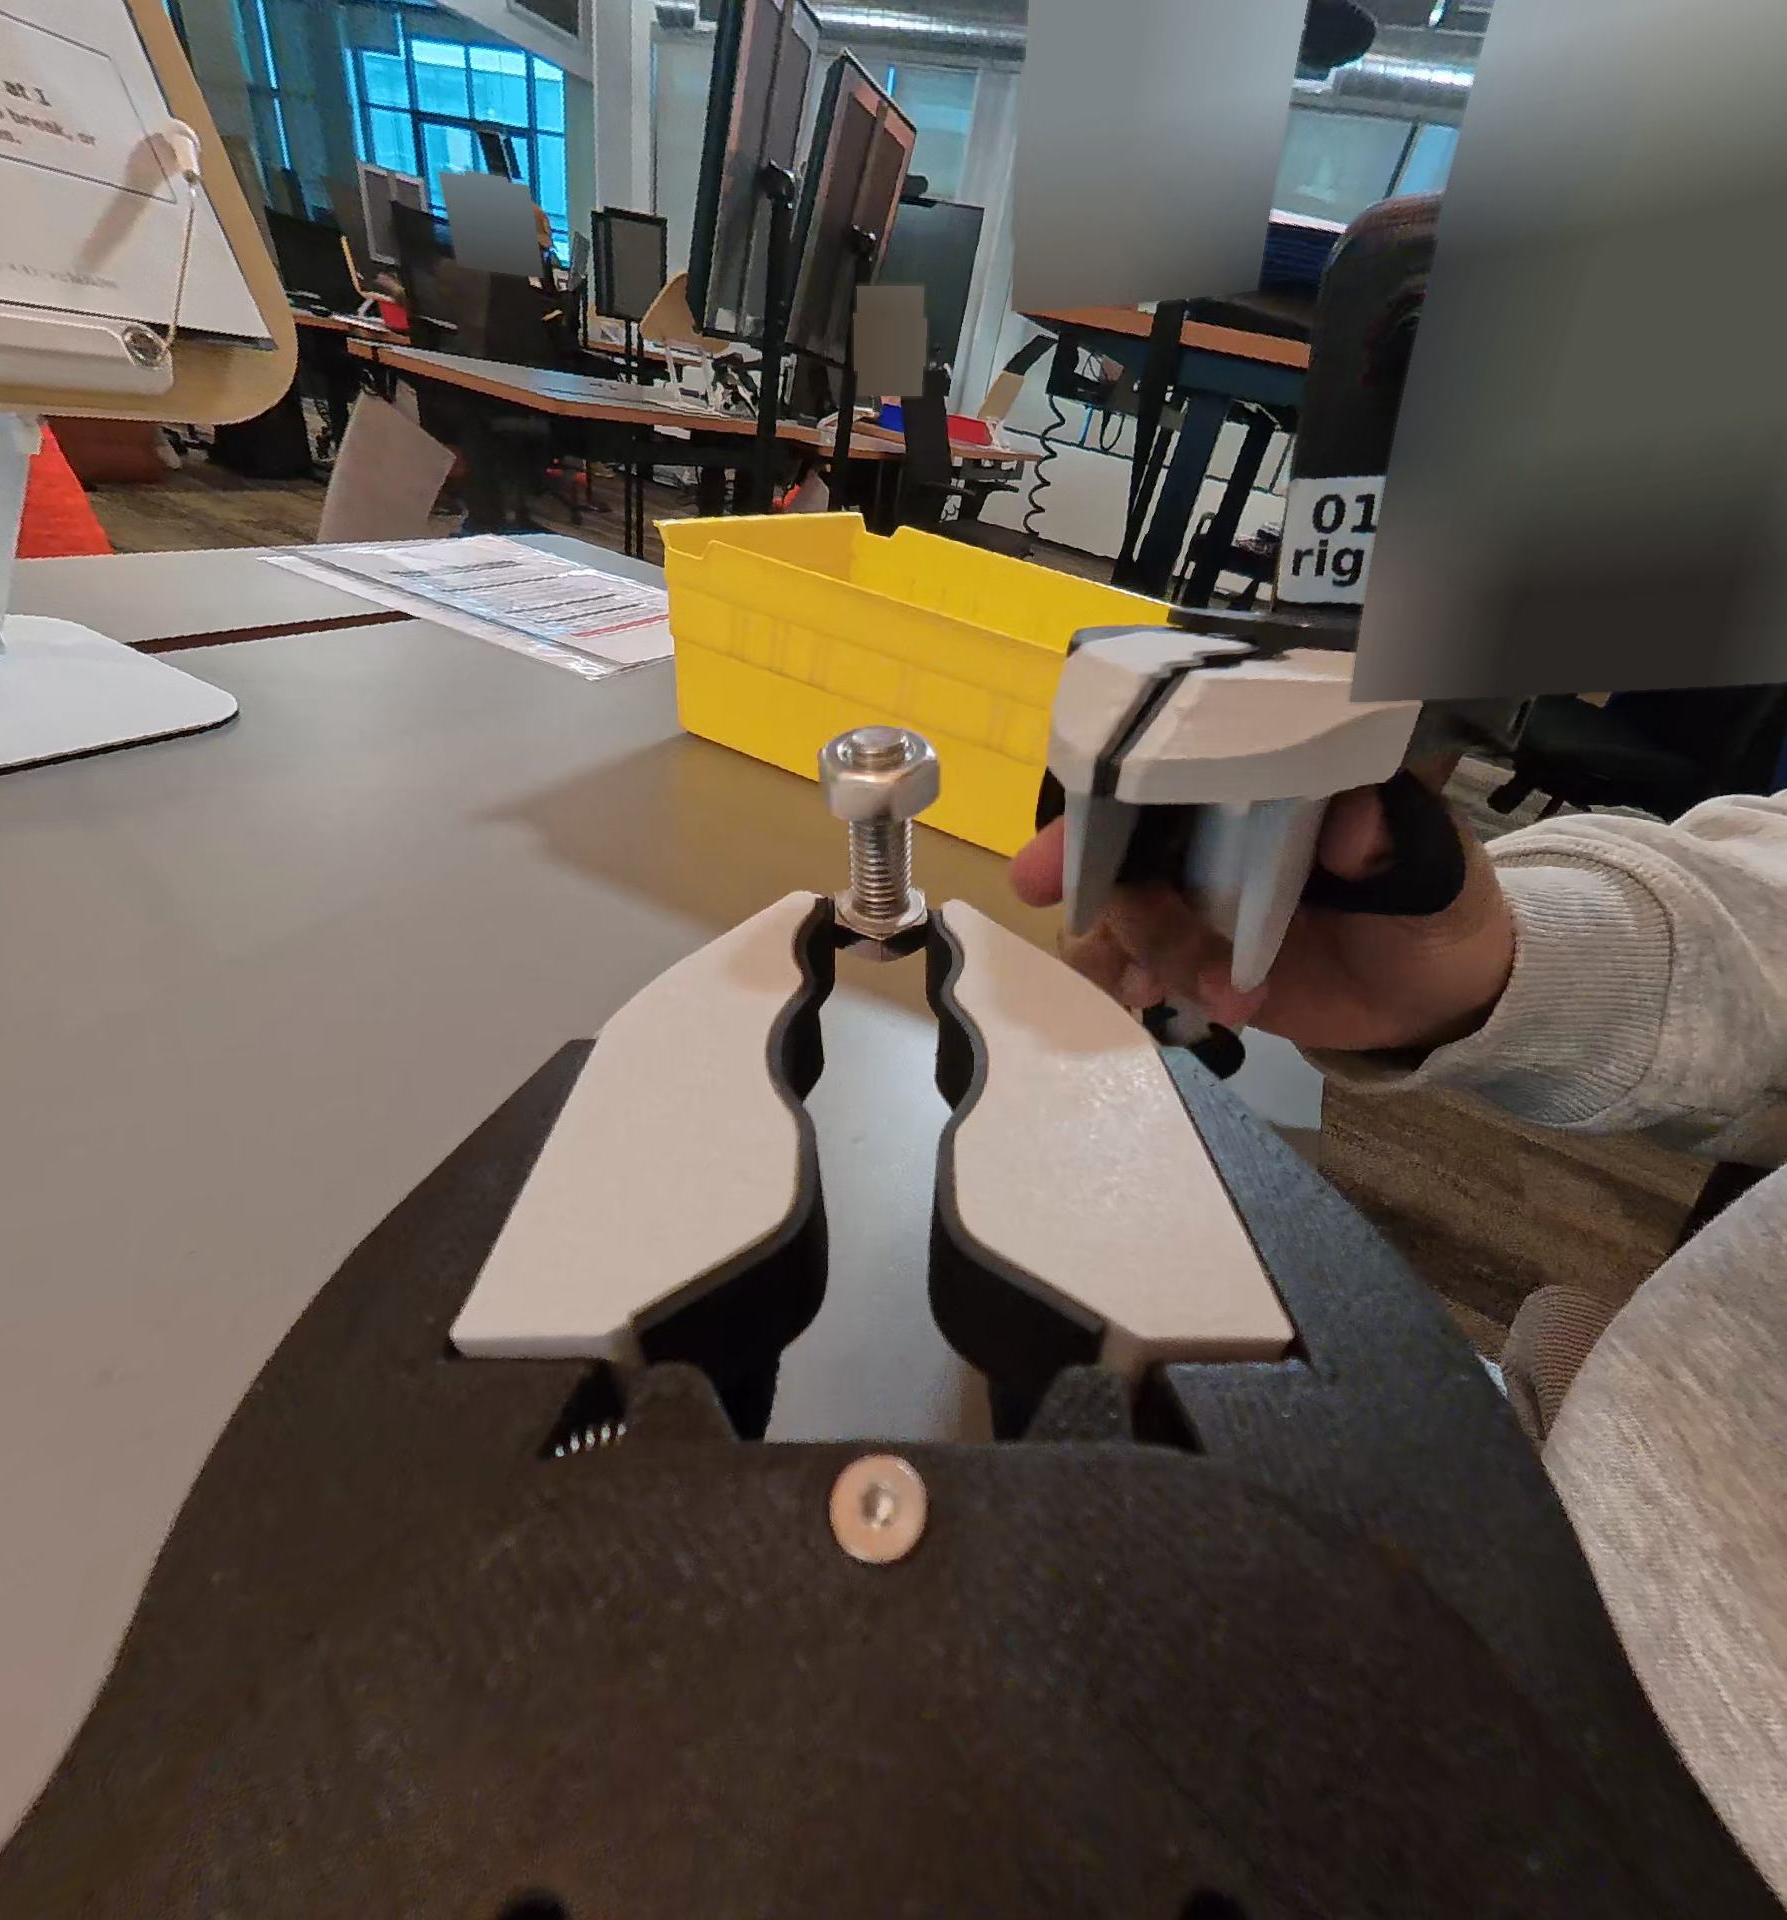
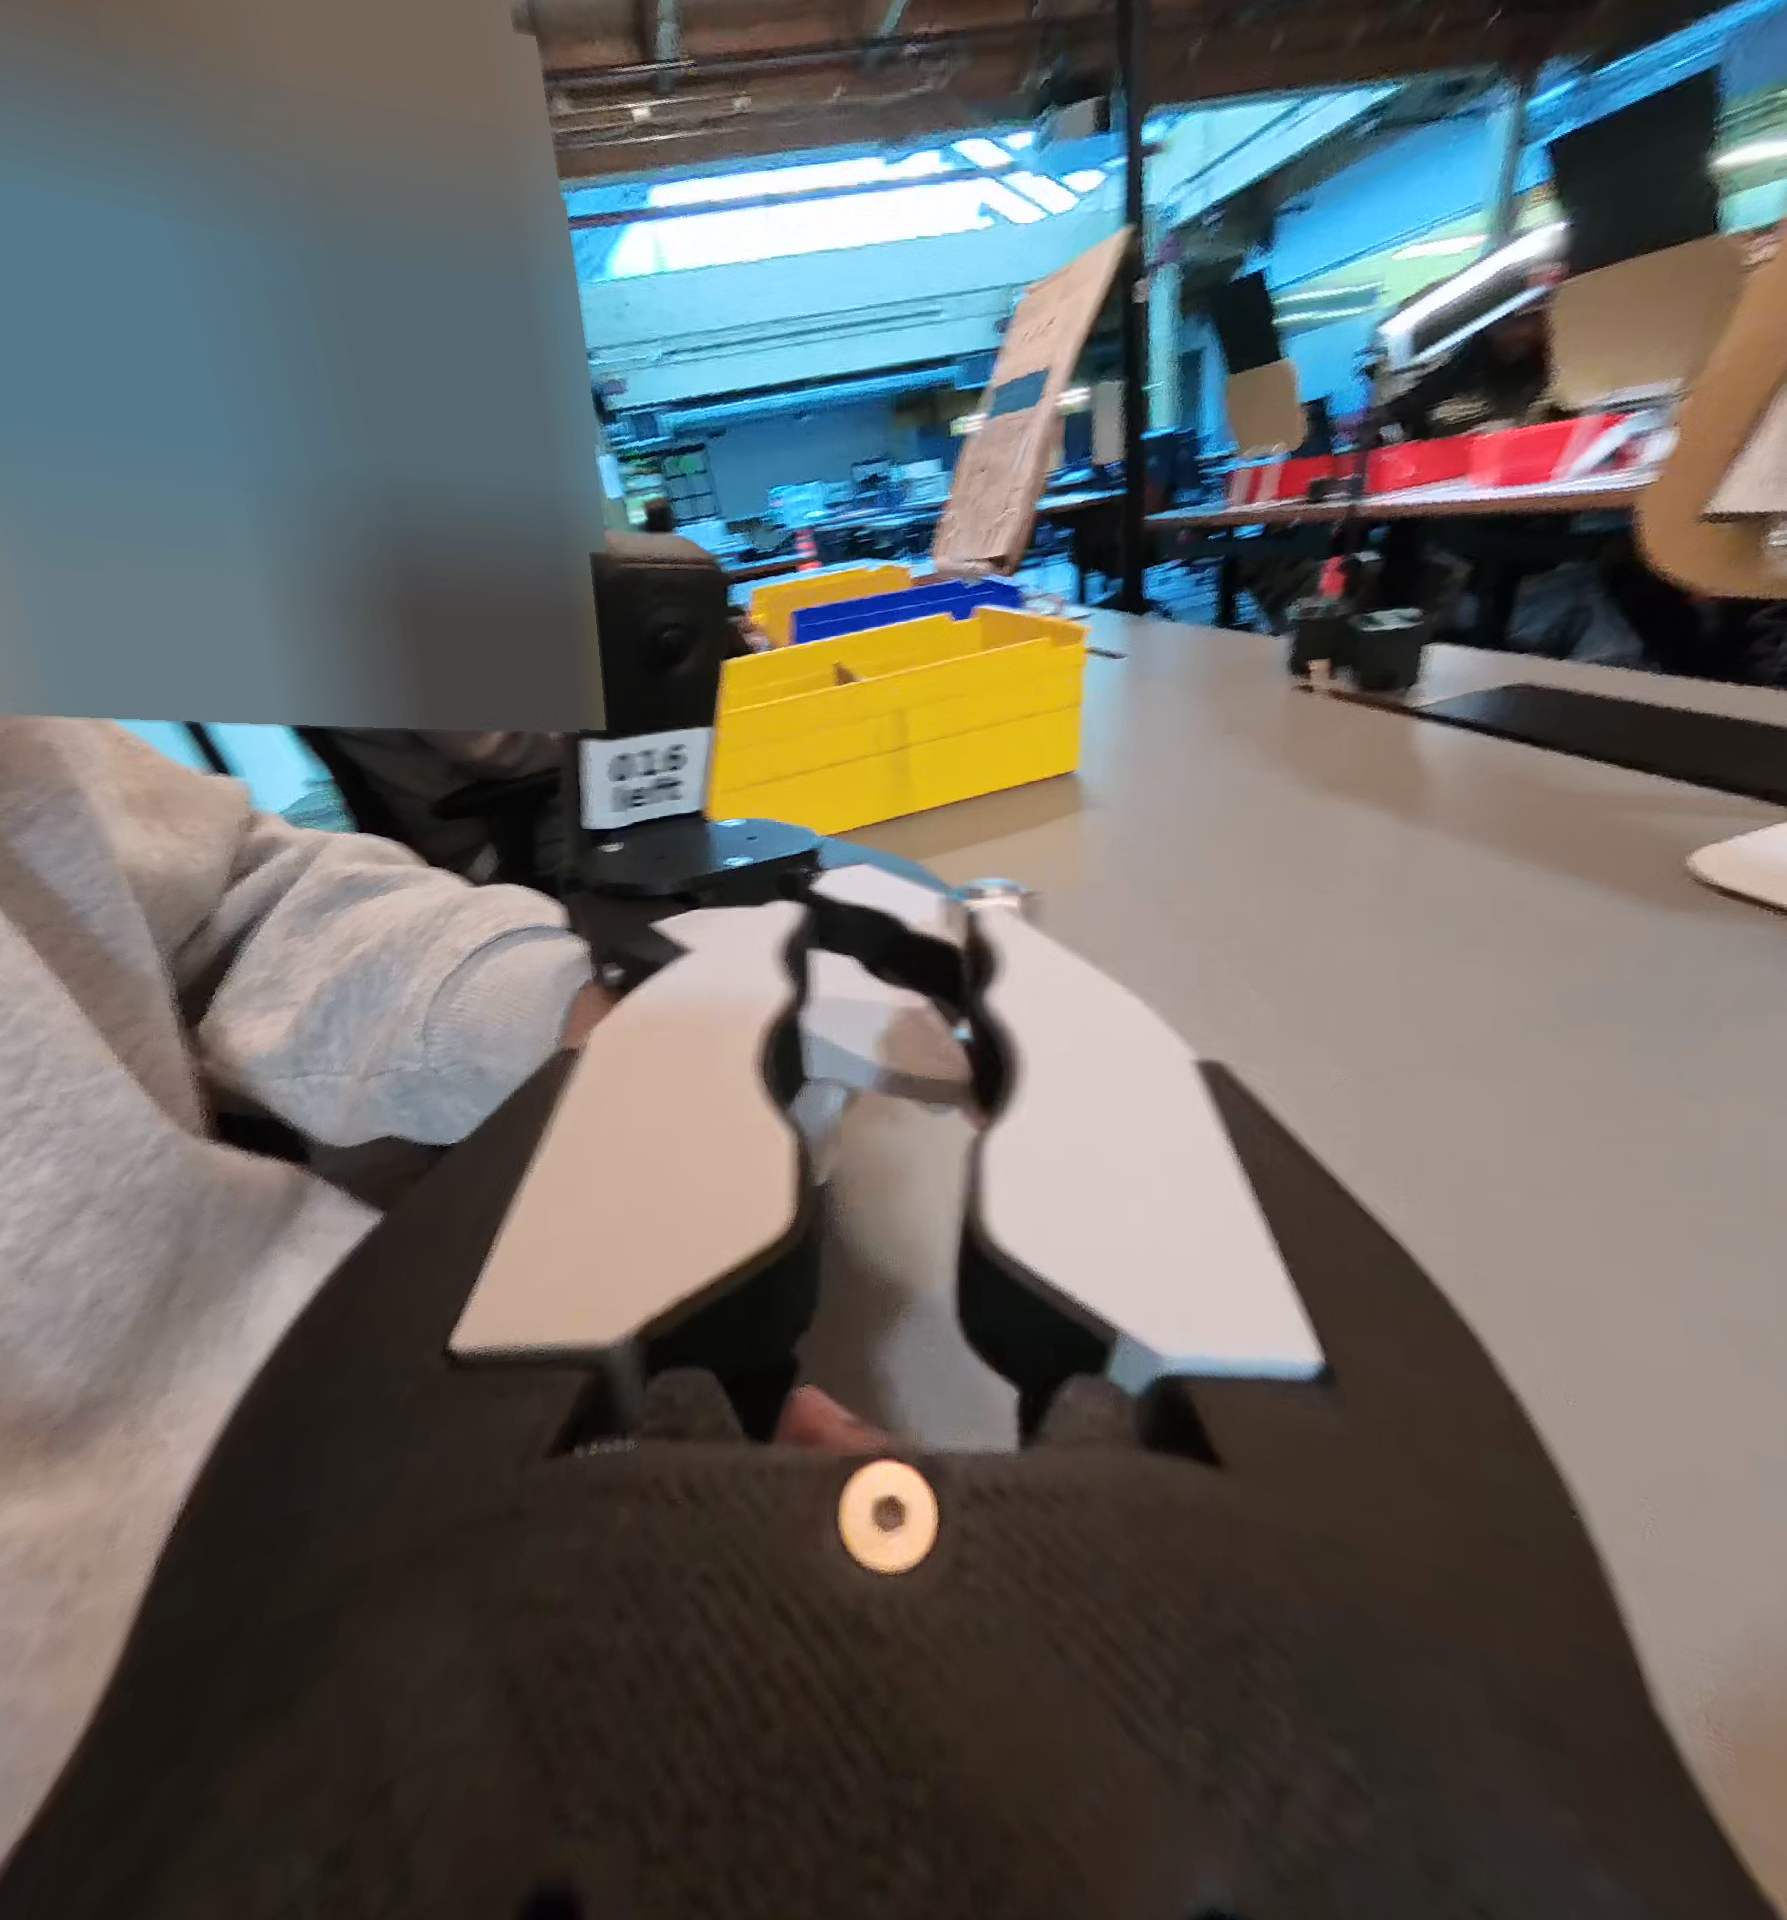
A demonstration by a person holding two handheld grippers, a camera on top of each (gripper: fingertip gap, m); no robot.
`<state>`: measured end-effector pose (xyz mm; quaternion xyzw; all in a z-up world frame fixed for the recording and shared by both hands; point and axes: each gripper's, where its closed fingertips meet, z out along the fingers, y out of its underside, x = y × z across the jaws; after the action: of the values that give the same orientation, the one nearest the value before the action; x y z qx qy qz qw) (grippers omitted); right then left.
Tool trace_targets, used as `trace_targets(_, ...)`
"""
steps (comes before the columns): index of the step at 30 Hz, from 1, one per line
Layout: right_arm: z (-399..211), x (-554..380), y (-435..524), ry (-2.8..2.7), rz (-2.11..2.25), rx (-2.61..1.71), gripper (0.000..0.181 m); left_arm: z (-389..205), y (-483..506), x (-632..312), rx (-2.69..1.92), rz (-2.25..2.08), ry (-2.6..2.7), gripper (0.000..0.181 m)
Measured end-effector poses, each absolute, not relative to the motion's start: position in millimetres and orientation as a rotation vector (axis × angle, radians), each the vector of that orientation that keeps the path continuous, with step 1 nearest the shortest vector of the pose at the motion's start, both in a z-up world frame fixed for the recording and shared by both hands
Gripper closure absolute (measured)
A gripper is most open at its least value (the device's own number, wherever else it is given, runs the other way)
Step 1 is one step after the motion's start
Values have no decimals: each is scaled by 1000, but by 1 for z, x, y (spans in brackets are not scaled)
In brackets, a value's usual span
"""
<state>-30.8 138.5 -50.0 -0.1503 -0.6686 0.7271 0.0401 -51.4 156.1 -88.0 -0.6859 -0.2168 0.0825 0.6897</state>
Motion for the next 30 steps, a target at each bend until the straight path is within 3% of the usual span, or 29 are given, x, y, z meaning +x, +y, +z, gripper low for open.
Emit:
trace_targets(1, -48, -25, 139, -2084, 2250, -433, 177, -88, 156, -51, -1535, 185, -484, 164)
trace_targets(4, -46, -26, 142, -2053, 2237, -421, 181, -88, 157, -50, -1540, 191, -476, 164)
trace_targets(10, -43, -45, 147, -1894, 2182, -473, 132, -88, 158, -50, -1544, 192, -472, 164)
trace_targets(12, -45, -45, 145, -1906, 2183, -459, 126, -88, 157, -51, -1541, 188, -477, 164)
trace_targets(14, -52, -39, 139, -1996, 2199, -475, 132, -88, 157, -51, -1538, 187, -483, 164)
trace_targets(17, -50, -24, 138, -2103, 2241, -438, 181, -88, 156, -52, -1538, 184, -485, 164)
trace_targets(20, -48, -30, 142, -2042, 2216, -433, 177, -88, 157, -50, -1542, 191, -476, 164)
trace_targets(24, -50, -42, 144, -1967, 2169, -476, 147, -88, 158, -49, -1549, 199, -464, 164)
trace_targets(30, -67, -43, 137, -2083, 2097, -496, 155, -88, 159, -48, -1548, 199, -452, 164)
